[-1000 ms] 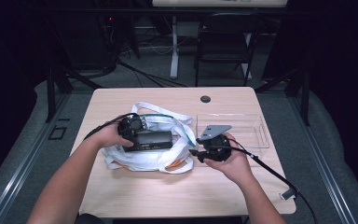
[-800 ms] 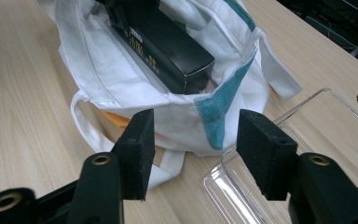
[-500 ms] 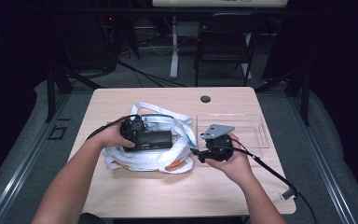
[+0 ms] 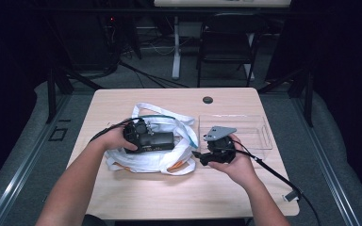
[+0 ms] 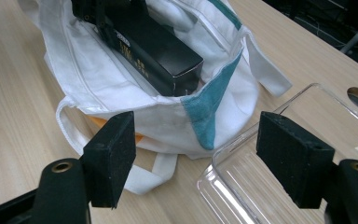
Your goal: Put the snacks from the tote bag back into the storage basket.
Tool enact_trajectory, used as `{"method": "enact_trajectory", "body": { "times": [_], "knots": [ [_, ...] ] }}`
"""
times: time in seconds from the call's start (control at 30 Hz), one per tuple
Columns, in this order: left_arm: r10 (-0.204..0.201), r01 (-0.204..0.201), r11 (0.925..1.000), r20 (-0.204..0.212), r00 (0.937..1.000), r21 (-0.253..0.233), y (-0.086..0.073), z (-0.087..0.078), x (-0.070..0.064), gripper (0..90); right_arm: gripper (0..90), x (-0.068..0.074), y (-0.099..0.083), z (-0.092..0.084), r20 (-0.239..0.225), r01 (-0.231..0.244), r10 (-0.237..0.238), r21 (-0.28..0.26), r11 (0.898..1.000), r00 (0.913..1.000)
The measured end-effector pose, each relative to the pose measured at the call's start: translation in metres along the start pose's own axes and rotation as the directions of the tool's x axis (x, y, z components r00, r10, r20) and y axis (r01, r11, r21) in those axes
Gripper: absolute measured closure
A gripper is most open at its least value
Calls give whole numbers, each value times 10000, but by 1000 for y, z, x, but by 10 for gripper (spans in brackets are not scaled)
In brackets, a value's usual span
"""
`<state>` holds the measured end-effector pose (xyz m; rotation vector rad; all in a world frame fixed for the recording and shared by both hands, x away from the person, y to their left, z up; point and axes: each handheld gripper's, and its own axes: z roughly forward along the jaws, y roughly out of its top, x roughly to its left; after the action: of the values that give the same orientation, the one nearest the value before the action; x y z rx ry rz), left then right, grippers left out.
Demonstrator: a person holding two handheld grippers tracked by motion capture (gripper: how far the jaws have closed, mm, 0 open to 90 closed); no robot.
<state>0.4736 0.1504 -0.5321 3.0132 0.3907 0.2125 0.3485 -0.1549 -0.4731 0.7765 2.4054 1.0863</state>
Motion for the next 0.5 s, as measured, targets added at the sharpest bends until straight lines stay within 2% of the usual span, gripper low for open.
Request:
{"method": "enact_trajectory", "body": {
  "times": [0.17,0.5],
  "knots": [
    [86,-86,9999,-56,9999,-116,-2,1,-1,328,282,0,0,0,-73,-155,155,71,9999,9999],
    [238,-242,9993,-155,9996,-288,-5,-1,-2,373,257,0,0,1,-2,-22,22,142,9999,10000]
  ]
}}
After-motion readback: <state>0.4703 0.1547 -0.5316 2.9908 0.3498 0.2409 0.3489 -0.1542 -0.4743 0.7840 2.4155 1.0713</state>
